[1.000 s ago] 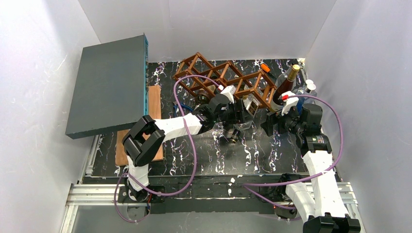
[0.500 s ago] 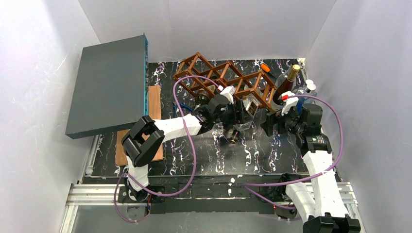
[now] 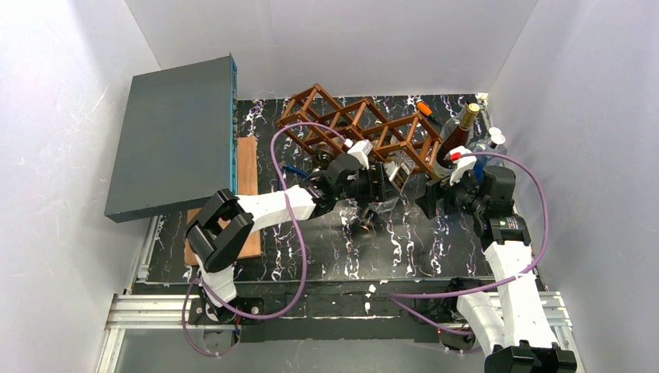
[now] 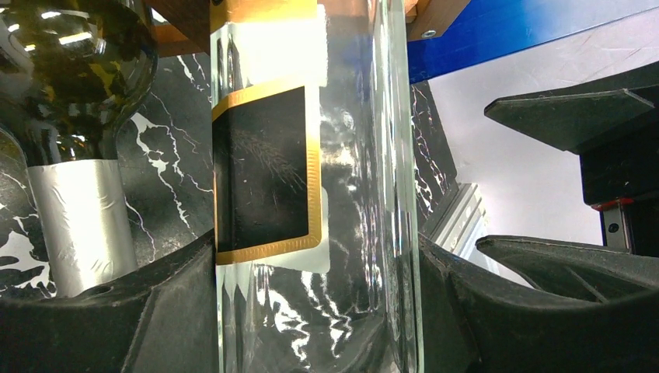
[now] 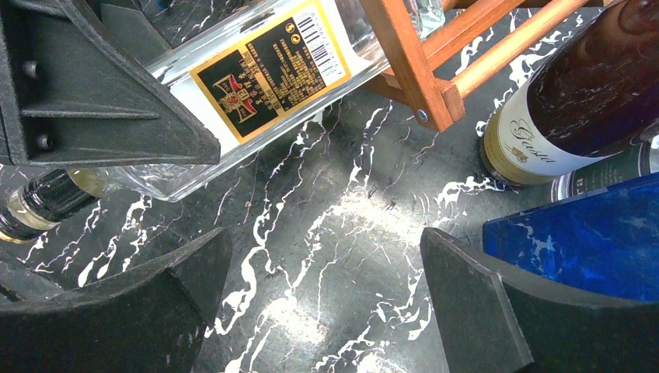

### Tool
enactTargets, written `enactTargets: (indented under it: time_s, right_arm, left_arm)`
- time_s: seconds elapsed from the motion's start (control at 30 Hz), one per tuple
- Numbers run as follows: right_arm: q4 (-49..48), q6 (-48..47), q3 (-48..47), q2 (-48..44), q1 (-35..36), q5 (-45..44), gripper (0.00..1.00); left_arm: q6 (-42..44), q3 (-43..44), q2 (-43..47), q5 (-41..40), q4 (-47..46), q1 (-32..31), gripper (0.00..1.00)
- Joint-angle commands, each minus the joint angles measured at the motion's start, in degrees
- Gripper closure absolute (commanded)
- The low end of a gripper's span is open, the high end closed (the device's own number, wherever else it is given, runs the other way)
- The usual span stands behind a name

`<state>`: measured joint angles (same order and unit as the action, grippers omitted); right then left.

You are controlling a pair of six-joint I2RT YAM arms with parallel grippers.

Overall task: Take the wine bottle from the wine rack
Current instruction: Pick up the wine bottle from the wine rack.

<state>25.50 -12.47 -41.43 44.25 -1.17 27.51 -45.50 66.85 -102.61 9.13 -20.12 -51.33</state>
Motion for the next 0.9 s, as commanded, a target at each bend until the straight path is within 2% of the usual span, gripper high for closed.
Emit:
enactTargets:
  time_s: [0.0, 0.87]
  right_arm:
    - [-1.2, -1.0, -0.1, -0.2, -0.3, 1.1, 0.0]
    - [-1.2, -1.2, 0.0, 0.0, -0.8, 2.1, 0.0]
  left_arm:
    - [1.9, 1.7, 6.9, 1.1, -6.7, -0.2, 1.0]
    - [6.0, -4.1, 14.7, -0.4, -6.7, -1.3, 1.0]
